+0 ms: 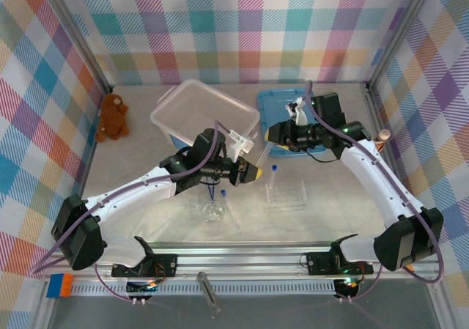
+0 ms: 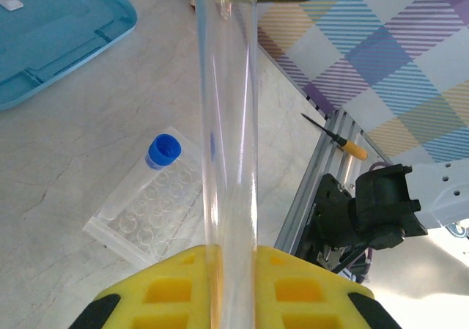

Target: Organize the chemistry lab equipment

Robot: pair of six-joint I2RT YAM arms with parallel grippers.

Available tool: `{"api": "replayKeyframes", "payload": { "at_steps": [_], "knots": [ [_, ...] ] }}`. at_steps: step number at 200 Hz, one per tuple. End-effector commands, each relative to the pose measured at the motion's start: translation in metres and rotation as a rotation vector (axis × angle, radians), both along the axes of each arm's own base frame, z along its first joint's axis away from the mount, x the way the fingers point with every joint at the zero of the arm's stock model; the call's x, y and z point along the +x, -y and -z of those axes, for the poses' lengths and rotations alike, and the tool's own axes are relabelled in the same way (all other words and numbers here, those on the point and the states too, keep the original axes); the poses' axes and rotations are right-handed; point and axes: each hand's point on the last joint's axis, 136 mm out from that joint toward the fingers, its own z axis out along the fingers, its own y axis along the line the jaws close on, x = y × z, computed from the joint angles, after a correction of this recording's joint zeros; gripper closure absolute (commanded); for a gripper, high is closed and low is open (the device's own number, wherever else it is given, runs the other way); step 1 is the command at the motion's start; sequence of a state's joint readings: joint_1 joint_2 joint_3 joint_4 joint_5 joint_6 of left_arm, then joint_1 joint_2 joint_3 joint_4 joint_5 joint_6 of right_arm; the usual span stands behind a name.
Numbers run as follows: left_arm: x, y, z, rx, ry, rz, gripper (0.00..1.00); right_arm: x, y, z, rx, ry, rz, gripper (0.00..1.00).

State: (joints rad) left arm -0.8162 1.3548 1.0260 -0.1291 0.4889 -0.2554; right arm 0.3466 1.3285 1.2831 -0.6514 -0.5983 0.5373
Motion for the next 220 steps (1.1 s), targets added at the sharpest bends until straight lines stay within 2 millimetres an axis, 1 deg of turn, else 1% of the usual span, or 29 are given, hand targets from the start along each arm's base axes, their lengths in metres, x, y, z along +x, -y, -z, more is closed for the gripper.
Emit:
{"api": "replayKeyframes", "payload": {
  "at_steps": [1, 21, 64, 97, 148, 181, 207, 215, 220],
  "knots": [
    [-0.004, 0.003, -0.016, -0.022, 0.042, 0.036, 0.94, -0.002, -0.006, -0.014, 0.039, 0.026, -0.053, 0.62],
    [-0.004, 0.003, -0.014, -0.015, 0.04, 0.033, 0.94, -0.006, -0.006, -0.015, 0.041, 0.029, -0.07, 0.65],
    [-0.006, 0.002, -0.015, -0.016, 0.04, 0.038, 0.94, -0.016, -0.003, -0.017, 0.008, 0.047, -0.116, 0.67],
    [-0.008, 0.001, -0.013, -0.016, 0.034, 0.043, 0.95, -0.019, -0.005, -0.012, 0.009, 0.031, -0.144, 0.7],
    [-0.011, 0.003, -0.014, -0.024, 0.025, 0.063, 0.95, -0.018, -0.008, -0.009, 0.021, 0.029, -0.169, 0.73],
    [-0.013, 0.005, -0.013, -0.021, 0.021, 0.075, 0.95, -0.017, -0.009, -0.005, 0.022, 0.022, -0.177, 0.77],
    [-0.013, 0.005, -0.01, -0.01, 0.016, 0.076, 0.95, -0.017, -0.009, -0.005, 0.02, 0.025, -0.182, 0.83],
    [-0.013, 0.005, -0.01, -0.006, 0.019, 0.074, 0.94, -0.017, -0.009, -0.006, 0.02, 0.027, -0.183, 0.84],
    [-0.013, 0.004, -0.01, -0.005, 0.021, 0.071, 0.91, -0.017, -0.009, -0.006, 0.021, 0.029, -0.184, 0.85]
  ]
}}
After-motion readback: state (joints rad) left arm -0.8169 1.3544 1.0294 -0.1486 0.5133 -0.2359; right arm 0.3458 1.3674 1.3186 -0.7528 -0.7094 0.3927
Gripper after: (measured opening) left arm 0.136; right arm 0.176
